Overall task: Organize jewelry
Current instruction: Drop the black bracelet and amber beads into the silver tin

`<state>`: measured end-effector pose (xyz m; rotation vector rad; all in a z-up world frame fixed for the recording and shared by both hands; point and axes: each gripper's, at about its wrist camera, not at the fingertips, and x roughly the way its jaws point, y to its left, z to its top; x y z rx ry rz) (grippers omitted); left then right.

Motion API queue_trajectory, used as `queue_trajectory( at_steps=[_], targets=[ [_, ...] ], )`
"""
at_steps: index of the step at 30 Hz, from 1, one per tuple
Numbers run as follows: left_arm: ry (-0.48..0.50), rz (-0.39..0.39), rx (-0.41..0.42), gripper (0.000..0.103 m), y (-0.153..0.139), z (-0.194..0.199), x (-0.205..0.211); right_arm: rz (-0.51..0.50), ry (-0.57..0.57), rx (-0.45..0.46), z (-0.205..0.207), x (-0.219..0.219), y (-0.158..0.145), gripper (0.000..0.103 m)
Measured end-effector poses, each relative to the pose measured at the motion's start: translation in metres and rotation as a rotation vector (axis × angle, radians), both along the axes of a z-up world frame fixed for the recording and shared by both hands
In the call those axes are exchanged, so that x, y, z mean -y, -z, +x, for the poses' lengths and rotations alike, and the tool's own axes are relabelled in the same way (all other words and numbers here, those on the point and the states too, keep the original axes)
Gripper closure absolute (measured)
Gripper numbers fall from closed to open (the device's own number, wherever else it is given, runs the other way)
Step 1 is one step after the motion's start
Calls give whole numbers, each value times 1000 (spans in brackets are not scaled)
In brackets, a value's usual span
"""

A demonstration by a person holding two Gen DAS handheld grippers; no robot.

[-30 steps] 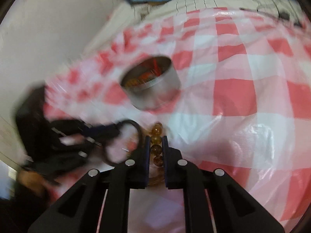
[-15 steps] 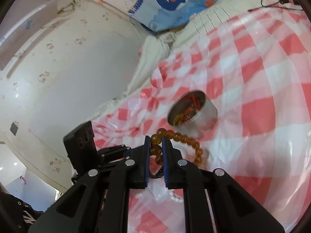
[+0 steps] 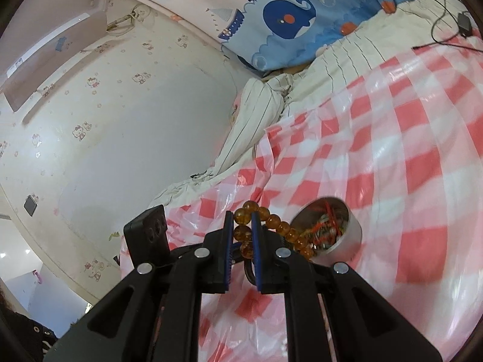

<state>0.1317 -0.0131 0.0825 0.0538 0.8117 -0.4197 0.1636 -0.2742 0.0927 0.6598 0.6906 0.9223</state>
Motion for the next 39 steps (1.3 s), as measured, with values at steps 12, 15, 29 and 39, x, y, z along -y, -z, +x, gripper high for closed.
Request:
queue_trajectory(
  at_steps=[12, 15, 29, 39],
  targets=[
    [9, 11, -12, 94, 6, 43, 15, -187, 5, 54, 35, -30, 1, 91],
    [6, 68, -67, 89, 23, 60, 22, -349, -38, -38, 53, -58, 29, 89],
    [-42, 75, -48, 60, 18, -29, -11, -352, 17, -63, -32, -21, 35, 69],
    [-7, 143, -22, 40, 37, -66, 15, -425, 66, -86, -73, -12, 51, 56]
  ],
)
